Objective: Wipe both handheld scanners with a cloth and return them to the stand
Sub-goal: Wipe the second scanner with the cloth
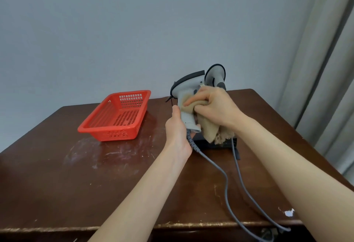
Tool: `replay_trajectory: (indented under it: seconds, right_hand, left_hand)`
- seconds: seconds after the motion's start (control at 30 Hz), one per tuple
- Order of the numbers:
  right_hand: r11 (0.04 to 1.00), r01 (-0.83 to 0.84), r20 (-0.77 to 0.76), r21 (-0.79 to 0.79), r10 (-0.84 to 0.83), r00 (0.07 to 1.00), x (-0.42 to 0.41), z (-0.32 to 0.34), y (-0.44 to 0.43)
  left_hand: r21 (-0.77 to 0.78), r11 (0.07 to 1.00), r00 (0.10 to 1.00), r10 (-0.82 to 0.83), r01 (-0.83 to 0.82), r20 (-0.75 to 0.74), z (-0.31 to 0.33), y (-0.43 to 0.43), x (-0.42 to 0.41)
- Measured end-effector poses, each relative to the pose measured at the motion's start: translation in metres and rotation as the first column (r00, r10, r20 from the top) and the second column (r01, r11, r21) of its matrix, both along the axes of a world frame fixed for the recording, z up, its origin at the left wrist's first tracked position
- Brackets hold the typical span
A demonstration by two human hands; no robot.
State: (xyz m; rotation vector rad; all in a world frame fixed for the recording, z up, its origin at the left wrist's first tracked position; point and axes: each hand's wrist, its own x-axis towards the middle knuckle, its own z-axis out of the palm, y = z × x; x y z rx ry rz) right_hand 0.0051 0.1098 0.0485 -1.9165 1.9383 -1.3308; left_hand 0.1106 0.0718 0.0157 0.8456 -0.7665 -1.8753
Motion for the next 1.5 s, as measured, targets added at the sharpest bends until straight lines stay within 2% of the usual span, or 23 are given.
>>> replay_trajectory:
  seconds: [0.07, 0.13, 0.23, 0.33, 0.4, 0.5, 0.57, 0.63, 0.77, 0.8, 0.93, 1.0, 1.07, 1.2, 1.23, 1.3, 1.33, 1.4, 1.5]
  right_hand:
    - [0.994, 0.099, -0.004, -0.033, -0.100, 0.995, -0.003, 0.003, -0.009]
    - [0.992, 0.119, 0.018, -0.035, -0.118, 0.993, -0.003, 0.003, -0.011]
    - [0.999, -0.039, 0.068, -0.001, 0.039, 0.997, 0.003, 0.001, 0.001]
    - [0.980, -0.178, 0.056, 0.086, 0.174, 0.983, 0.008, -0.001, 0.013]
    - [0.991, -0.127, 0.056, 0.049, 0.124, 0.991, 0.004, 0.000, 0.011]
    - [0.997, 0.062, 0.031, -0.051, -0.060, 0.998, -0.001, 0.005, 0.003]
    - [0.993, 0.109, 0.037, -0.055, -0.107, 0.994, -0.002, 0.008, -0.002]
    - [0.997, 0.073, 0.043, -0.034, -0.071, 0.997, 0.000, 0.006, 0.000]
    - [0.987, -0.148, 0.130, 0.062, 0.139, 0.982, 0.009, 0.008, 0.016]
    - [0.987, -0.146, 0.122, 0.070, 0.136, 0.983, 0.009, 0.009, 0.016]
    - [0.994, 0.102, 0.027, -0.044, -0.100, 0.995, -0.002, 0.011, 0.005]
    - [0.990, 0.121, 0.059, -0.078, -0.116, 0.991, -0.004, 0.011, 0.006]
    - [0.997, 0.058, 0.105, -0.056, -0.052, 0.993, -0.004, 0.011, 0.013]
    - [0.978, -0.136, 0.157, 0.157, 0.112, 0.981, -0.002, 0.016, 0.030]
    - [0.977, -0.144, 0.196, 0.158, 0.112, 0.974, -0.003, 0.018, 0.032]
    - [0.994, -0.092, 0.307, 0.057, 0.070, 0.949, -0.005, 0.021, 0.033]
    - [1.000, -0.016, 0.312, -0.024, 0.023, 0.950, -0.008, 0.021, 0.031]
    - [0.981, 0.135, 0.209, -0.138, -0.104, 0.972, -0.013, 0.021, 0.025]
    - [0.983, 0.163, 0.073, -0.086, -0.157, 0.985, -0.014, 0.016, 0.019]
  left_hand:
    - [-0.024, 1.000, 1.000, 0.003, -0.003, 0.011, 0.002, 0.002, -0.001]
    - [-0.039, 0.999, 1.000, 0.005, -0.004, 0.018, 0.003, 0.001, -0.001]
    - [-0.036, 0.999, 1.000, 0.008, -0.008, -0.005, 0.003, -0.005, 0.001]
    - [-0.056, 0.998, 1.000, 0.007, -0.007, -0.003, 0.000, -0.008, 0.003]
    - [-0.065, 0.998, 1.000, -0.006, 0.006, -0.008, 0.000, -0.004, 0.002]
    - [-0.070, 0.997, 1.000, -0.013, 0.012, -0.006, 0.002, 0.004, -0.003]
    - [-0.086, 0.996, 1.000, -0.003, 0.003, -0.001, 0.004, 0.005, -0.006]
    - [-0.090, 0.996, 1.000, 0.001, -0.003, -0.012, 0.004, 0.003, -0.005]
    - [-0.078, 0.997, 1.000, 0.005, -0.007, -0.023, 0.004, -0.002, -0.002]
    - [-0.077, 0.997, 1.000, 0.004, -0.006, -0.019, 0.003, -0.001, -0.002]
    - [-0.081, 0.996, 1.000, -0.027, 0.026, -0.014, 0.003, 0.009, -0.007]
    - [-0.087, 0.996, 0.999, -0.032, 0.031, -0.018, 0.005, 0.010, -0.010]
    - [-0.090, 0.995, 0.999, -0.044, 0.041, -0.027, 0.006, 0.010, -0.011]
    - [-0.091, 0.995, 0.999, -0.052, 0.051, -0.008, 0.004, 0.009, -0.012]
    - [-0.096, 0.994, 0.998, -0.055, 0.054, -0.007, 0.004, 0.010, -0.013]
    - [-0.103, 0.993, 0.998, -0.056, 0.053, -0.020, 0.006, 0.010, -0.014]
    - [-0.101, 0.994, 0.998, -0.053, 0.051, -0.023, 0.007, 0.011, -0.015]
    - [-0.096, 0.994, 0.998, -0.057, 0.055, -0.027, 0.009, 0.013, -0.016]
    - [-0.121, 0.991, 0.998, -0.054, 0.052, -0.013, 0.009, 0.016, -0.018]
